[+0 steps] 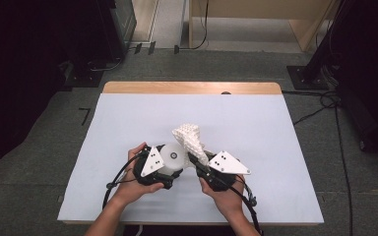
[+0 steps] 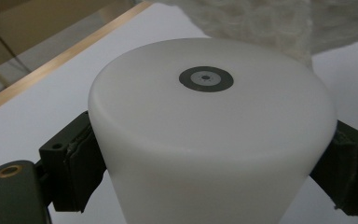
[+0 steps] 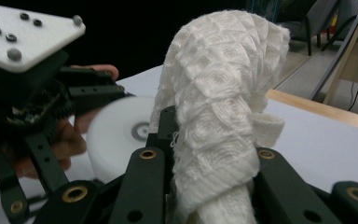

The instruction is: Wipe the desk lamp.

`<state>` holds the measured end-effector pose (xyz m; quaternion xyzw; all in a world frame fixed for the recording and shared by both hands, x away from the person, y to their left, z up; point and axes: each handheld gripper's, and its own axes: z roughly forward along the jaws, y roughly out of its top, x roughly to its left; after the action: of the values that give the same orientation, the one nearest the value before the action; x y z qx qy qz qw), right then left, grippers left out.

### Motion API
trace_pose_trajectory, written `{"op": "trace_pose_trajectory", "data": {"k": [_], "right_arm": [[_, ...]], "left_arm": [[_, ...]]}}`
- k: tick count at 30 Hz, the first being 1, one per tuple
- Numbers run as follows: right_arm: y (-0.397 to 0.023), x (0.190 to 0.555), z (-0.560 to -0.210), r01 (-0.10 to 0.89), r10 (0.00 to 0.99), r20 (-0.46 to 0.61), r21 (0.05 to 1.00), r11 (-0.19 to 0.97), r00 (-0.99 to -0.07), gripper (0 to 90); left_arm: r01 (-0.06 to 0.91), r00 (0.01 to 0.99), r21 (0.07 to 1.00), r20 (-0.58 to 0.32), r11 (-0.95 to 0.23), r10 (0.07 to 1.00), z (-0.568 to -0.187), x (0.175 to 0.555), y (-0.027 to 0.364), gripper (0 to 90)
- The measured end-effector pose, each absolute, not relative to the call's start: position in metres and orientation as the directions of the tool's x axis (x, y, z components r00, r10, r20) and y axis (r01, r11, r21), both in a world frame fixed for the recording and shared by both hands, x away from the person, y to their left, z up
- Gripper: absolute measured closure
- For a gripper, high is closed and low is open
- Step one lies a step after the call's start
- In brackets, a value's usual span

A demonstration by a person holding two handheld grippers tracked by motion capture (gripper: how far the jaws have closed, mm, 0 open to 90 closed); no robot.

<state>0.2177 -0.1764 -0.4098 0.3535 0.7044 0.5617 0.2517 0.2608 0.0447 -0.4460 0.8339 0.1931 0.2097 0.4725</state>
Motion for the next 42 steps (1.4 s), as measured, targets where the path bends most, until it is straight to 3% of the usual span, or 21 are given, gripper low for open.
{"op": "trace_pose_trajectory", "data": {"k": [6,18,23,29,36,42], "right_arm": [[-0.176,0.221,-0.413,0.244,0.777,0.049,0.960,0.137,-0.628,75.1],[-0.186,0.236,-0.422,0.304,0.799,0.059,0.940,0.158,-0.599,77.5],[-0.174,0.226,-0.414,0.284,0.740,0.074,0.945,0.163,-0.668,78.6],[-0.162,0.218,-0.406,0.315,0.718,0.110,0.936,0.158,-0.687,79.9],[-0.177,0.233,-0.416,0.360,0.780,0.149,0.927,0.104,-0.607,79.9],[-0.195,0.240,-0.423,0.354,0.832,0.139,0.932,0.073,-0.537,79.3]], "left_arm": [[0.136,0.838,0.902,0.116,-0.409,0.534,-0.452,0.265,0.039,8.9],[0.041,0.818,0.886,0.236,-0.462,0.524,-0.454,0.256,0.018,9.1],[0.048,0.823,0.874,0.239,-0.483,0.515,-0.451,0.256,0.016,9.1],[0.070,0.827,0.876,0.216,-0.477,0.519,-0.450,0.257,0.020,9.1],[0.036,0.820,0.871,0.254,-0.490,0.512,-0.451,0.254,0.016,9.2],[0.114,0.788,0.913,0.158,-0.393,0.596,-0.455,0.261,0.026,9.0]]}}
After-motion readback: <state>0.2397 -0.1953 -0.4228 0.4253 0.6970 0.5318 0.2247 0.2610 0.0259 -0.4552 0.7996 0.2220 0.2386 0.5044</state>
